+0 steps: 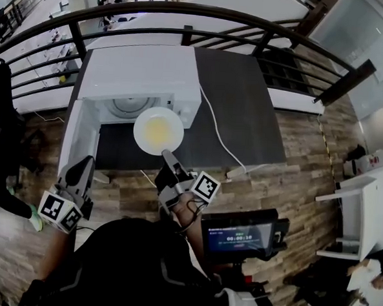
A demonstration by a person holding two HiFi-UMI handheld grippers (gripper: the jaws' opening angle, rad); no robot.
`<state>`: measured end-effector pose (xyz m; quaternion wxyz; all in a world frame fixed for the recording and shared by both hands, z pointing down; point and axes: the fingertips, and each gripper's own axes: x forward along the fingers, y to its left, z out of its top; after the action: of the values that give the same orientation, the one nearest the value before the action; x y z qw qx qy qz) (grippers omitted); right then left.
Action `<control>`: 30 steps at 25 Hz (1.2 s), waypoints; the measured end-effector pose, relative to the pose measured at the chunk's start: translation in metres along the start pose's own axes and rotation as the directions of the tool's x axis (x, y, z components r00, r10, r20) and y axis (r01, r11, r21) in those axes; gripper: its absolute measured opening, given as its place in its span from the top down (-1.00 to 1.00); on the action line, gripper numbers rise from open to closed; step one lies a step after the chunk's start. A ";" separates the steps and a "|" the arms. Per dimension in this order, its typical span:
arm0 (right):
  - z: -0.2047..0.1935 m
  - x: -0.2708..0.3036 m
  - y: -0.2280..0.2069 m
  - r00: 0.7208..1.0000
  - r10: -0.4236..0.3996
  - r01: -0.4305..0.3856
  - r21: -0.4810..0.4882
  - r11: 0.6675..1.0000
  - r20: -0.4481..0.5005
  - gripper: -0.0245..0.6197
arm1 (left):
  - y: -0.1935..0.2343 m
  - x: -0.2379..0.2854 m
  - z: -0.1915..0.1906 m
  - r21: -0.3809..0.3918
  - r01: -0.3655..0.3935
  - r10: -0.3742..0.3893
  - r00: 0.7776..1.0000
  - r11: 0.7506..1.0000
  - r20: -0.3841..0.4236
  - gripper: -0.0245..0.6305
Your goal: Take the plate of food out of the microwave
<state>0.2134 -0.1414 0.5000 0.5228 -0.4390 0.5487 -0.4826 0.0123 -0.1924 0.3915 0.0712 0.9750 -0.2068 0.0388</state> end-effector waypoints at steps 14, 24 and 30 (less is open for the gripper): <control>-0.011 -0.001 0.000 1.000 0.013 -0.013 0.003 1.000 -0.025 0.90 | -0.005 0.010 -0.007 -0.010 0.017 -0.017 1.000 1.000 0.002 0.92; -0.008 0.000 0.003 0.999 0.019 -0.019 0.003 1.000 -0.026 0.90 | -0.004 0.009 -0.005 -0.014 0.007 -0.006 1.000 1.000 0.006 0.92; -0.006 0.000 0.002 0.999 0.013 -0.013 -0.002 1.000 -0.031 0.90 | -0.007 0.011 -0.005 -0.021 0.007 -0.007 1.000 1.000 0.009 0.92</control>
<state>0.2079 -0.1404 0.4985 0.5166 -0.4286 0.5601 -0.4855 0.0248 -0.1892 0.3970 0.0805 0.9752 -0.2039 0.0319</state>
